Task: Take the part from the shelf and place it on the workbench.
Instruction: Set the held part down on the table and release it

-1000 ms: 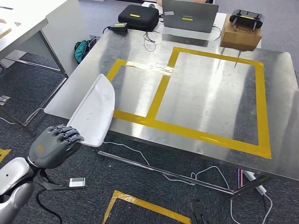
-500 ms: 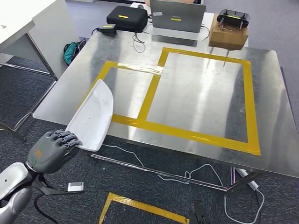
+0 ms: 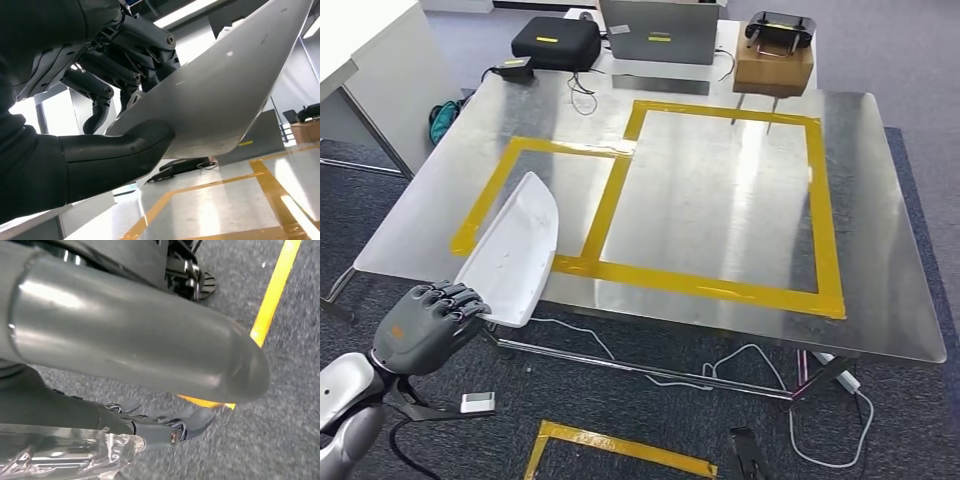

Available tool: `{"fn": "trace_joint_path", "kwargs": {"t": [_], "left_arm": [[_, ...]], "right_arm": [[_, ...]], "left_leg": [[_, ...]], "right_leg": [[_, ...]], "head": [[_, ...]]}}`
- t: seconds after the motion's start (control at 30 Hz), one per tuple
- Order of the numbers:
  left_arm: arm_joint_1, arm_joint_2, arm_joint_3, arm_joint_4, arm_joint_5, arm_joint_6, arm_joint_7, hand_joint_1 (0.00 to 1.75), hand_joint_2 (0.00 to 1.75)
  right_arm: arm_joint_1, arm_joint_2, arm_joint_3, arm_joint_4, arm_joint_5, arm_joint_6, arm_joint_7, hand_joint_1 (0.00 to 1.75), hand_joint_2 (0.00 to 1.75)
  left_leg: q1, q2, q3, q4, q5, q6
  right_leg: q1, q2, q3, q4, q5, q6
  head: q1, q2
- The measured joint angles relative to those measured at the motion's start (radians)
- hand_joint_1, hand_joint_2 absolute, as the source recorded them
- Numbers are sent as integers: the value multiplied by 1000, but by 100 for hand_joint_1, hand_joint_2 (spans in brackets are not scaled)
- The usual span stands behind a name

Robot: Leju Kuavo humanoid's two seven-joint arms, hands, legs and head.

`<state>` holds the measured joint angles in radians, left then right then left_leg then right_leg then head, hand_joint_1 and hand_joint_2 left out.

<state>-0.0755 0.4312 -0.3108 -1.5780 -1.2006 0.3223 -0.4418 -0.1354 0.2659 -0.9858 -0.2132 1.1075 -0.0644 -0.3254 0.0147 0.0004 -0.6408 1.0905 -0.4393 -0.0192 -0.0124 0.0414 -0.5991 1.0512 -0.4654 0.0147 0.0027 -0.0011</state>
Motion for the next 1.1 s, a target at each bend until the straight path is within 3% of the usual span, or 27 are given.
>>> {"fn": "trace_joint_path", "kwargs": {"t": [0.03, 0.07, 0.17, 0.5, 0.83, 1.1], "left_arm": [[0, 1, 1, -1, -1, 0, 1, 145, 175], [1, 1, 2, -2, -2, 0, 1, 145, 175], [5, 0, 3, -4, -3, 0, 2, 145, 175], [7, 0, 3, -4, -3, 0, 2, 145, 175], [-22, -6, -8, -2, -13, -40, -9, 145, 175], [-126, -68, -99, 26, -44, -97, -8, 145, 175]], "right_arm": [[0, 0, 5, 0, 2, -5, 2, 0, 0], [0, -1, 9, 0, 5, -9, 4, 0, 0], [1, -2, 16, 0, 8, -10, 7, 0, 0], [0, -2, 32, 0, 7, -10, 10, 0, 0], [0, -2, 45, 0, 17, 22, 19, 0, 0], [-1, -1, 73, 1, 29, 44, 21, 0, 0]], "left_leg": [[-3, -1, 22, -49, 13, 1], [-3, -2, 33, -76, 15, -6], [-4, -5, 34, -90, 15, -22], [-8, -8, 34, -90, 17, -3], [-7, -8, 34, -90, 21, -1], [-7, -9, 34, -90, 22, -2]], "right_leg": [[2, 3, -2, 0, 0, 3], [4, 4, -4, 1, -1, 1], [7, 1, -4, -6, 1, -10], [2, -1, 8, -30, 14, 17], [3, -1, 6, -29, 16, 20], [3, -1, 6, -29, 17, 21]], "head": [[0, 0], [1, 0], [2, 0], [2, 0], [1, 0], [2, 0]]}}
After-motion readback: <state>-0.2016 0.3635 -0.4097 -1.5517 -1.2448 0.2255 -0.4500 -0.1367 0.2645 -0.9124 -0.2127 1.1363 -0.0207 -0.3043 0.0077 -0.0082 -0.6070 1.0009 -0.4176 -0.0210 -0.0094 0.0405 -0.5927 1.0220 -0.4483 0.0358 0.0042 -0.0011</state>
